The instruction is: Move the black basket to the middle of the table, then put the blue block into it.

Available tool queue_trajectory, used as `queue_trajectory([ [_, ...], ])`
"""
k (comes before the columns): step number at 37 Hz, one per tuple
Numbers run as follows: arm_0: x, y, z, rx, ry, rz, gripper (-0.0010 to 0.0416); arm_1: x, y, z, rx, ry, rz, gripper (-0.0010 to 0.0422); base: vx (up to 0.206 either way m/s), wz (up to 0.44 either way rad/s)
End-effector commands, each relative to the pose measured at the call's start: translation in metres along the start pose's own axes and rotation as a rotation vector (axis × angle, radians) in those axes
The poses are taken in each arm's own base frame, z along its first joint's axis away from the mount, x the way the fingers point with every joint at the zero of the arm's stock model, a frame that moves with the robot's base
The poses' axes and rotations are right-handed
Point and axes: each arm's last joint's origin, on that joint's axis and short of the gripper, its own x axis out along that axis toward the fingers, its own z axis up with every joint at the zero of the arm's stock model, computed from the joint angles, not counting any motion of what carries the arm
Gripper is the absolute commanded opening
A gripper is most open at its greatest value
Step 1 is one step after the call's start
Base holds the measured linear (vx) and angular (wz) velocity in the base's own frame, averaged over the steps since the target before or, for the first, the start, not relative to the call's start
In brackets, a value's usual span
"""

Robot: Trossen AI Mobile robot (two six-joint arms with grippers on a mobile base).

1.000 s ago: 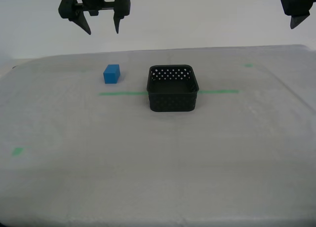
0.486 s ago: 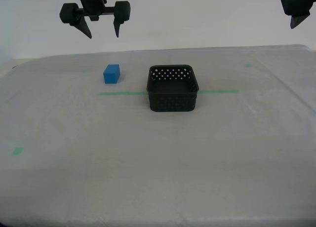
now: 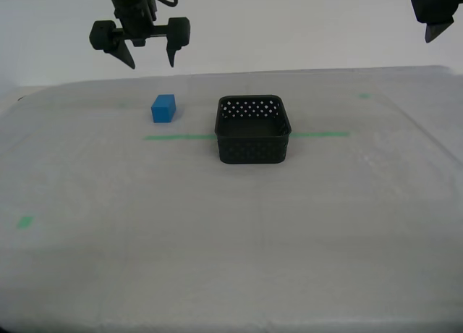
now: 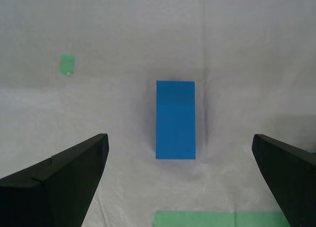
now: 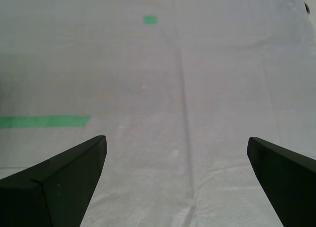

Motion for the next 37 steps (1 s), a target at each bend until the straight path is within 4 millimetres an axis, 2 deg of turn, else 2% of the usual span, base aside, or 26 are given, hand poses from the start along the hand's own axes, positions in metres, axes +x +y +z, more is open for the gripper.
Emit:
queue_trajectory([
  [1,0.000,0.000,0.000,-0.001,-0.001,-0.002,0.0399,0.003,0.002,-0.002,-0.003,-0.002,0.000,0.0401,0.000,0.000],
  [6,0.000,0.000,0.001,0.000,-0.005,-0.002,0.0398,0.015,0.002,-0.002,-0.004,0.016,-0.008,0.0401,0.000,0.000],
  [14,0.000,0.000,0.001,0.000,-0.006,-0.002,0.0399,0.050,-0.004,-0.003,0.026,0.082,-0.017,0.0401,0.000,0.000],
  [28,0.000,0.000,0.001,0.001,-0.007,-0.002,0.0398,0.091,-0.010,0.001,0.073,0.173,0.002,0.0401,0.000,0.000],
  [31,0.000,0.000,0.001,0.001,-0.007,-0.002,0.0399,0.099,-0.011,0.000,0.077,0.192,0.006,0.0401,0.000,0.000],
  [37,0.000,0.000,0.001,0.001,-0.007,-0.002,0.0398,0.102,-0.011,-0.003,0.076,0.195,0.012,0.0401,0.000,0.000],
])
